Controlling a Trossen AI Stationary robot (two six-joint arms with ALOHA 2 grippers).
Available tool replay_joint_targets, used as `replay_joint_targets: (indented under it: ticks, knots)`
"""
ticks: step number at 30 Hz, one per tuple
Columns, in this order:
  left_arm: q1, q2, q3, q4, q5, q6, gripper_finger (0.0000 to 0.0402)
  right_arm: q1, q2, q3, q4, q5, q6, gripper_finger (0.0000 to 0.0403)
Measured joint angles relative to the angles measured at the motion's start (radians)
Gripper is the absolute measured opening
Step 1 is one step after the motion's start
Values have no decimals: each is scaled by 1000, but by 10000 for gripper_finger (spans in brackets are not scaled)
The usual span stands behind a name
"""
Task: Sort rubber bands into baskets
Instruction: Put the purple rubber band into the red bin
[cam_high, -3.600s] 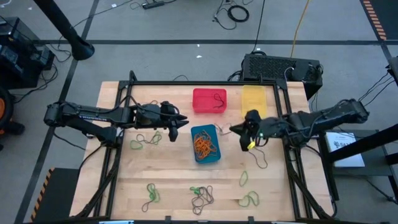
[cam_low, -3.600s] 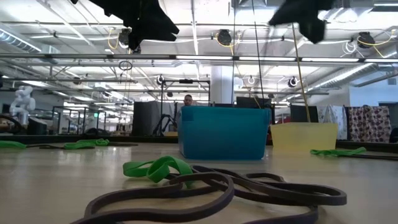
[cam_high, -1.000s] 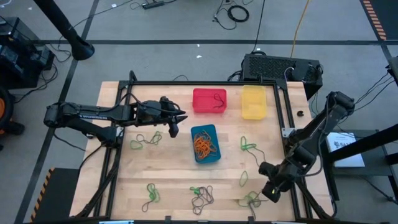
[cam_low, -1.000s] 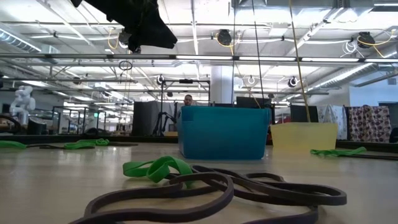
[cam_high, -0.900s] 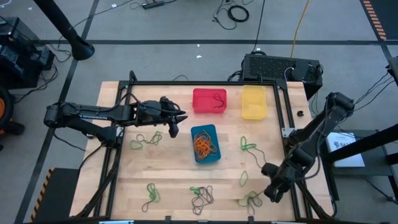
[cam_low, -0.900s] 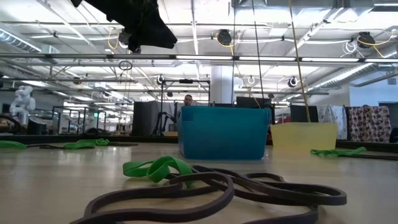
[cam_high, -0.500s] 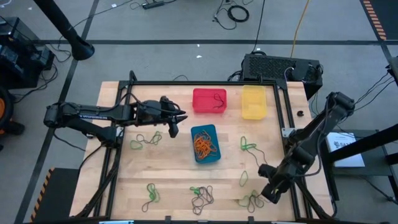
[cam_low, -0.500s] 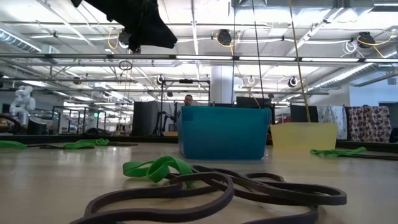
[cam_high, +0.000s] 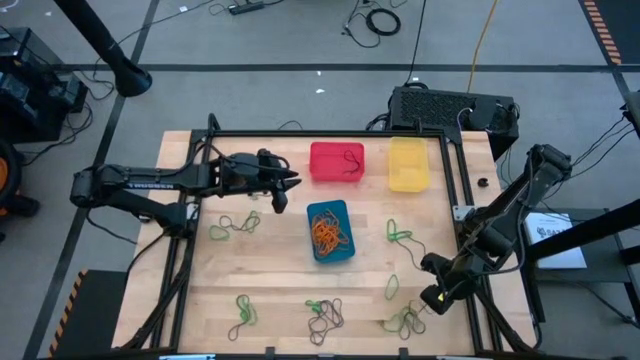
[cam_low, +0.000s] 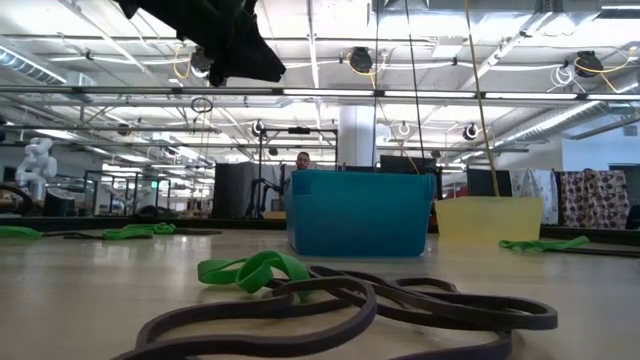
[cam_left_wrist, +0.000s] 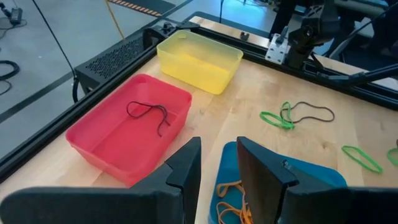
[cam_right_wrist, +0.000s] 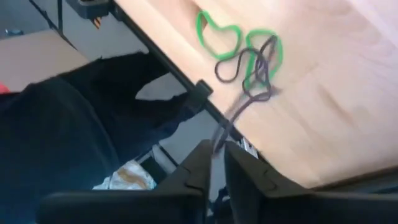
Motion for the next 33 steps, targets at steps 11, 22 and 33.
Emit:
replay_joint_targets:
  ticks: [11,22,33]
  knots:
    - [22,0,0,0,1,-3,109,8,26,0,-28,223,-130,191]
    - [21,0,0,-7,9,-36,109,140,382,0,244,177,-521,209]
    - [21,0,0,-6,9,-20,109,163,590,1,341,84,-426,186]
